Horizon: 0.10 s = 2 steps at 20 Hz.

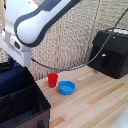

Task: Discover the targeted book and set your gripper to the appropriate amplitude. Smoothly guide your gripper in the direction of the book and snatch it firmly. Search for the back section of the caddy. Move the held book towards the back section and lightly deposit it inside.

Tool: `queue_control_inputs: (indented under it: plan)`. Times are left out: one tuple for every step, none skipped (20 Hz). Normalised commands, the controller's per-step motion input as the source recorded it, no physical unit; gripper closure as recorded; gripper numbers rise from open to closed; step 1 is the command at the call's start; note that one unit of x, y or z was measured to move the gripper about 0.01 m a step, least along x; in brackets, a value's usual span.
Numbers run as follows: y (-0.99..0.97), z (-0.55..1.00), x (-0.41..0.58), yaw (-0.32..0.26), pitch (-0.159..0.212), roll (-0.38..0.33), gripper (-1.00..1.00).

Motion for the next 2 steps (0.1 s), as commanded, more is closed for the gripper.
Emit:
queue_control_inputs:
  plan:
    - [0.0,0.6,0.174,-0.012,0.107,-0.096,-1.0]
    - [0.0,0.6,0.114,-0.038,0.183,-0.087,-1.0]
